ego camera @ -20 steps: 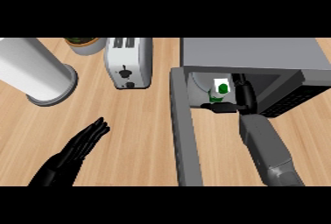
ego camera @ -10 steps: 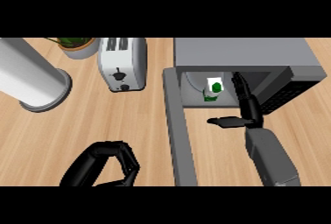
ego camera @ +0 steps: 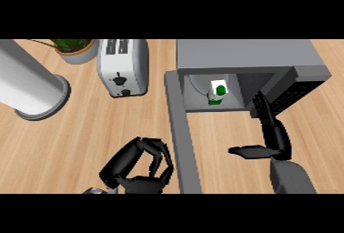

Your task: Pick up the milk, place it into the microwave and close the microwave

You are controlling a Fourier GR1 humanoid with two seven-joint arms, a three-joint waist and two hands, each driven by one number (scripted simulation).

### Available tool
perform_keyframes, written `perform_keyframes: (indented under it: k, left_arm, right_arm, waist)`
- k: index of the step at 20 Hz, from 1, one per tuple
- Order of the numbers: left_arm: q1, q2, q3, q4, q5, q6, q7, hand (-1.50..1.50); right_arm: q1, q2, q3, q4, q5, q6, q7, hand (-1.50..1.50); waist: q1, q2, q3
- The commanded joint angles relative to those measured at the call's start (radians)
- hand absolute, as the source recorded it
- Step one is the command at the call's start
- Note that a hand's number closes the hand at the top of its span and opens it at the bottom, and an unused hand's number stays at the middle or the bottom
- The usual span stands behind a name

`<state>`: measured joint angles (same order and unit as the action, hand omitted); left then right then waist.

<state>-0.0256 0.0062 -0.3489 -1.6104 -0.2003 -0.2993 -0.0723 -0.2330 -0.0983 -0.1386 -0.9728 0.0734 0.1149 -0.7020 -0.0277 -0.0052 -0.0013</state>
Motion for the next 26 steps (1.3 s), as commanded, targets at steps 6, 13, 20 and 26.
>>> perform_keyframes:
  k: [6, 13, 20, 26]
  left_arm:
    - [-0.124, -0.006, -0.208, 0.283, 0.067, 0.137, -0.096, 1.50]
    - [-0.298, -0.006, -0.475, 0.416, 0.152, 0.324, -0.061, 1.50]
    - [-0.444, -0.006, -0.661, 0.496, 0.380, 0.676, -0.073, 1.50]
    - [-0.538, -0.006, -0.654, 0.502, 0.529, 0.819, -0.137, 1.50]
  right_arm:
    - [0.310, -0.023, 0.040, -0.484, -0.096, 0.096, 0.162, -1.50]
    - [0.394, -0.096, -0.044, -0.643, -0.184, 0.140, 0.213, -1.50]
    - [0.404, -0.113, -0.032, -0.721, -0.291, 0.244, 0.252, -1.50]
    - [0.344, -0.167, -0.051, -0.793, -0.375, 0.276, 0.365, -1.50]
  waist:
    - [-0.020, 0.003, -0.001]
    - [-0.003, 0.006, 0.000]
    - [-0.060, 0.015, -0.001]
    - [-0.081, 0.022, -0.003]
